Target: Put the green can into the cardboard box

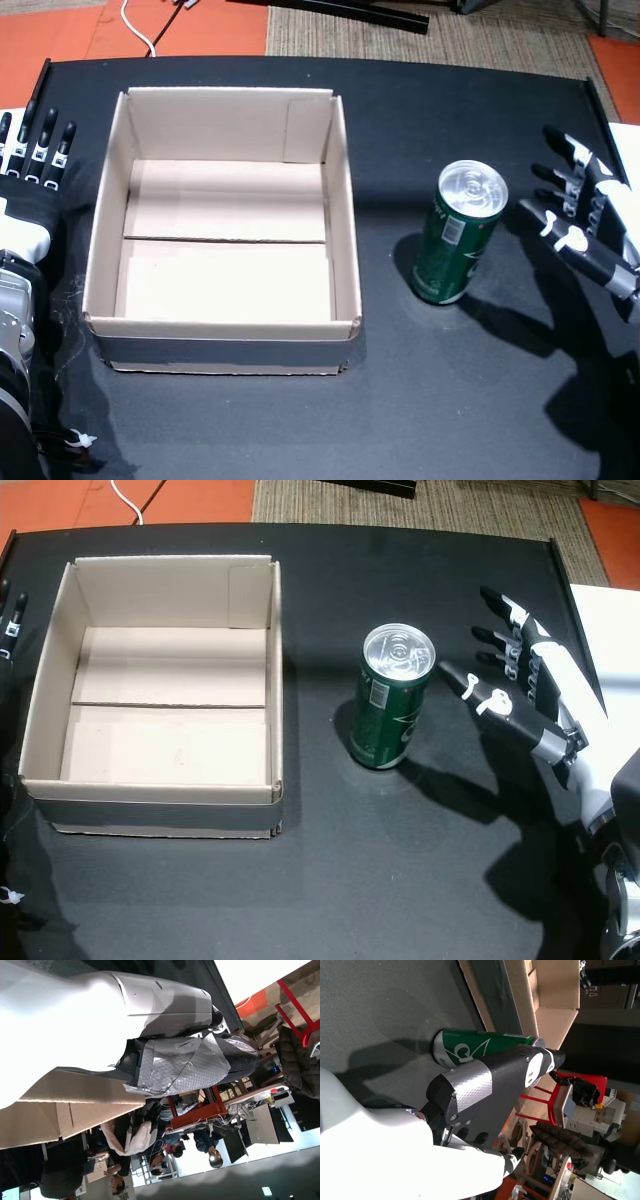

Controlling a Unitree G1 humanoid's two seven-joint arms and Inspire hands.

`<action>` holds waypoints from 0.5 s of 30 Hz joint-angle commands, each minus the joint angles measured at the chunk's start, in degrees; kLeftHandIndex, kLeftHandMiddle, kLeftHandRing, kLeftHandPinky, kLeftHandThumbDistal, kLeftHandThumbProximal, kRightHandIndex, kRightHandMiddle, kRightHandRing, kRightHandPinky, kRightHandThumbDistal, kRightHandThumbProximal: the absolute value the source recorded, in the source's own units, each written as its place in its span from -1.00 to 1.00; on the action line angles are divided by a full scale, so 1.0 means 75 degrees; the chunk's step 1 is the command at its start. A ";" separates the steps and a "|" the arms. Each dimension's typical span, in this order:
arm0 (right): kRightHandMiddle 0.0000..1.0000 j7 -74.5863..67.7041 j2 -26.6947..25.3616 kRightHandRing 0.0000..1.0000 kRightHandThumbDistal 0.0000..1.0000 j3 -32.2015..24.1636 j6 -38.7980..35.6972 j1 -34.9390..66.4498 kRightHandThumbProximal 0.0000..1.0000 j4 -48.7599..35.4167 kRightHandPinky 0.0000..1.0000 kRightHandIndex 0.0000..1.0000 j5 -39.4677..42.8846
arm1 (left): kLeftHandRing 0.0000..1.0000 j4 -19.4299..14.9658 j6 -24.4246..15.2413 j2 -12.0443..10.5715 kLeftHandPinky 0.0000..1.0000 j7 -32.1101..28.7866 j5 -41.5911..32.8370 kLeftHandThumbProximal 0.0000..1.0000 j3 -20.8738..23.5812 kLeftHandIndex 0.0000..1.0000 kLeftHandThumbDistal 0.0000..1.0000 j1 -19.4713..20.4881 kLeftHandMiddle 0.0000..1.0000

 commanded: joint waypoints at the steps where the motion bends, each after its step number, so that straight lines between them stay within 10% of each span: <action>1: 0.87 0.0047 -0.0100 0.98 1.00 0.0000 0.0018 -0.0067 0.22 0.0078 1.00 0.79 -0.0036 | 0.33 0.0063 -0.0021 0.0021 0.77 0.0089 0.0049 0.87 -0.0013 0.16 -1.00 0.0052 0.16; 15: 0.92 0.0292 -0.0283 0.99 1.00 0.0686 -0.0153 -0.0087 0.17 -0.0044 1.00 0.84 -0.0726 | 0.42 0.0057 -0.0021 0.0011 0.85 0.0092 0.0060 1.00 -0.0026 0.28 -1.00 0.0046 0.24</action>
